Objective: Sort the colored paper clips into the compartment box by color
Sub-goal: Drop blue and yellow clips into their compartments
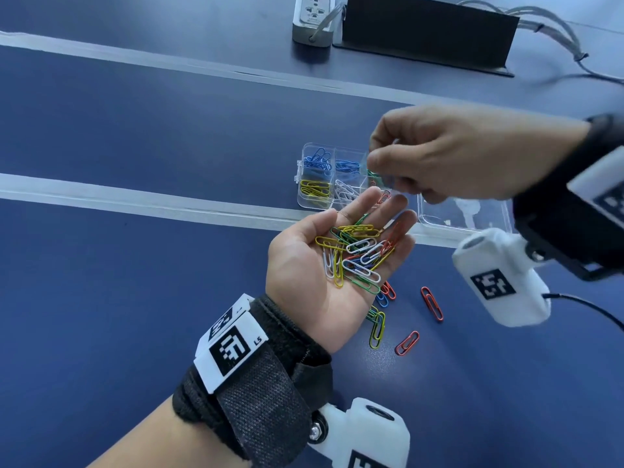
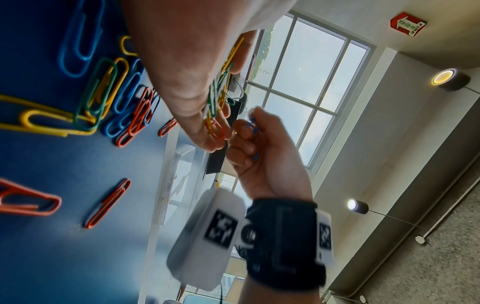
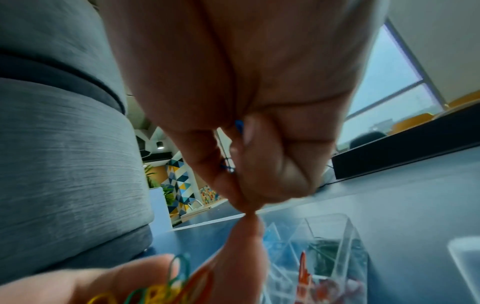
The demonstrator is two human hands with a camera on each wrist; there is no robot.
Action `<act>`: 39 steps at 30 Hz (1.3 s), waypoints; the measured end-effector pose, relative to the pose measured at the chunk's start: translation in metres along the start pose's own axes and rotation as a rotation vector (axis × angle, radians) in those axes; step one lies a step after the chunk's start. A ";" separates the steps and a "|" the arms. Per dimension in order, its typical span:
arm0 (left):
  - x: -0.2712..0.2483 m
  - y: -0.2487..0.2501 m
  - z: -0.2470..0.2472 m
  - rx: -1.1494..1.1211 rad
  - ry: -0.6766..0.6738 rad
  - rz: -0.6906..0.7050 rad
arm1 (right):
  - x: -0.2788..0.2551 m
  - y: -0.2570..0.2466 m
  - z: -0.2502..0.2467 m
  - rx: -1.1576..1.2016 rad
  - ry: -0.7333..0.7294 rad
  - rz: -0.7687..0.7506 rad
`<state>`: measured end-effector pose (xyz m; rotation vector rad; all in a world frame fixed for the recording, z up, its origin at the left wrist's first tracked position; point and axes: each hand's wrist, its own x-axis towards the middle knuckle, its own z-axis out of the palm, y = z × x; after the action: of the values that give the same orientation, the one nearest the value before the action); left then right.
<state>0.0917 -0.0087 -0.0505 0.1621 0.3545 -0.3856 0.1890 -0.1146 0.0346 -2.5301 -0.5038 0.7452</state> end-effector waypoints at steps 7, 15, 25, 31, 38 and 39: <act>-0.001 0.001 0.000 0.003 0.001 0.015 | 0.034 -0.021 -0.008 -0.298 0.075 0.069; 0.001 0.005 0.000 -0.027 0.000 0.034 | 0.050 -0.028 -0.001 -0.254 0.061 0.096; 0.000 0.005 0.000 -0.015 -0.008 0.039 | 0.037 -0.025 0.000 -0.145 0.116 0.008; -0.001 0.006 0.001 0.031 -0.016 0.042 | 0.008 -0.017 -0.001 -0.173 0.146 -0.160; -0.003 0.005 0.003 0.052 -0.003 0.061 | -0.019 -0.004 0.012 -0.374 0.073 -0.356; -0.003 0.004 0.004 0.050 0.002 0.058 | -0.021 -0.003 0.013 -0.377 0.108 -0.392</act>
<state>0.0919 -0.0046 -0.0457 0.2210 0.3416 -0.3369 0.1648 -0.1178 0.0347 -2.6582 -1.1518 0.3916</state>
